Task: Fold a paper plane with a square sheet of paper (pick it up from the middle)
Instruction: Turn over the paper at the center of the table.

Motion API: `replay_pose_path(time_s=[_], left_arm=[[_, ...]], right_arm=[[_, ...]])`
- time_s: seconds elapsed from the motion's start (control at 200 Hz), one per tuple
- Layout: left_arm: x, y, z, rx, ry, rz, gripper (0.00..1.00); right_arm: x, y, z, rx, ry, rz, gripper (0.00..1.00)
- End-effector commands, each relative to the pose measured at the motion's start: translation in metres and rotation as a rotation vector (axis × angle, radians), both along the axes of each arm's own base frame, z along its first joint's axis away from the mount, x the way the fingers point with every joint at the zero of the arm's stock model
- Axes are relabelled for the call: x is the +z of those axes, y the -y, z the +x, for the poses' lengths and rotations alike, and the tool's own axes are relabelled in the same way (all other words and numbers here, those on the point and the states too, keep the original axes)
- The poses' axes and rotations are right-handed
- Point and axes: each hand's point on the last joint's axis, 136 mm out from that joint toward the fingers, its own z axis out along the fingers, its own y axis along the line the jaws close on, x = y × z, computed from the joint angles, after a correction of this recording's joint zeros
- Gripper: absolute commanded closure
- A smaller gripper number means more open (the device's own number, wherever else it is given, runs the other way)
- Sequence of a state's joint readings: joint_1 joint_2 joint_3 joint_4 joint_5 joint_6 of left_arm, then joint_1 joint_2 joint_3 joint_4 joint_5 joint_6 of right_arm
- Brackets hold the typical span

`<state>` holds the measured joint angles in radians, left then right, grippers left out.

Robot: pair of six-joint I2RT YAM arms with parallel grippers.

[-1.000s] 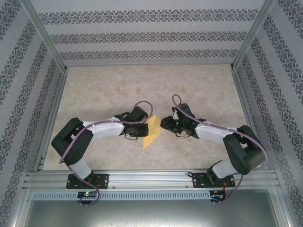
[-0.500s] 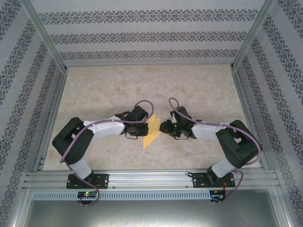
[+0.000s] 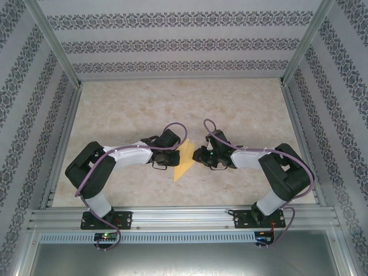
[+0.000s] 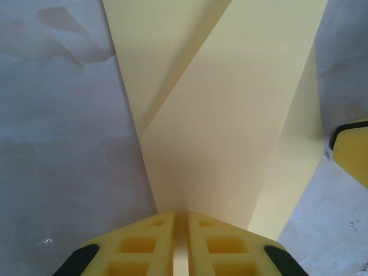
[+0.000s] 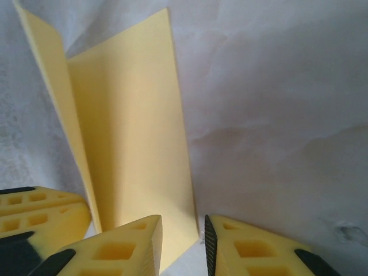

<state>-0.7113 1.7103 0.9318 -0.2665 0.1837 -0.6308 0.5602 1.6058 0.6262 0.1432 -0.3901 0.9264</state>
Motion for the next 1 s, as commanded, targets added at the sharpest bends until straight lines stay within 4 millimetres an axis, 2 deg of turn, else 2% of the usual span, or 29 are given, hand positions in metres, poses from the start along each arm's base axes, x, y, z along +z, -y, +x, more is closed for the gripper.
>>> replay_pose_path(time_s=[0.0, 0.175, 0.235, 0.31, 0.37, 0.575, 0.714, 0.829, 0.994], left_arm=[[-0.003, 0.001, 0.002, -0.013, -0.015, 0.004, 0.85], [-0.008, 0.001, 0.0, -0.012, -0.028, 0.003, 0.85], [-0.009, 0.0, 0.0, -0.01, -0.028, 0.002, 0.85], [-0.009, 0.001, -0.001, -0.013, -0.029, -0.001, 0.85], [-0.01, 0.001, -0.001, -0.01, -0.028, 0.0, 0.85], [-0.014, 0.001, -0.002, -0.015, -0.035, -0.003, 0.85], [-0.017, 0.002, -0.002, -0.02, -0.04, -0.006, 0.85], [-0.02, 0.005, -0.004, -0.024, -0.052, -0.02, 0.85], [-0.023, 0.005, -0.006, -0.022, -0.058, -0.03, 0.84]], right_arm=[[0.008, -0.011, 0.004, 0.003, 0.026, 0.021, 0.73], [-0.006, -0.004, 0.003, -0.015, -0.012, 0.001, 0.74], [-0.001, -0.002, 0.005, -0.019, 0.007, 0.005, 0.75], [0.001, 0.008, 0.005, -0.041, 0.028, -0.042, 0.71], [0.003, 0.006, 0.005, -0.033, 0.034, -0.039, 0.71], [-0.004, 0.008, 0.002, -0.046, 0.026, -0.064, 0.71], [-0.01, -0.006, 0.002, 0.002, -0.015, -0.049, 0.72], [-0.001, -0.024, 0.006, 0.01, 0.008, 0.032, 0.72], [0.005, -0.03, 0.012, 0.005, 0.018, 0.057, 0.72]])
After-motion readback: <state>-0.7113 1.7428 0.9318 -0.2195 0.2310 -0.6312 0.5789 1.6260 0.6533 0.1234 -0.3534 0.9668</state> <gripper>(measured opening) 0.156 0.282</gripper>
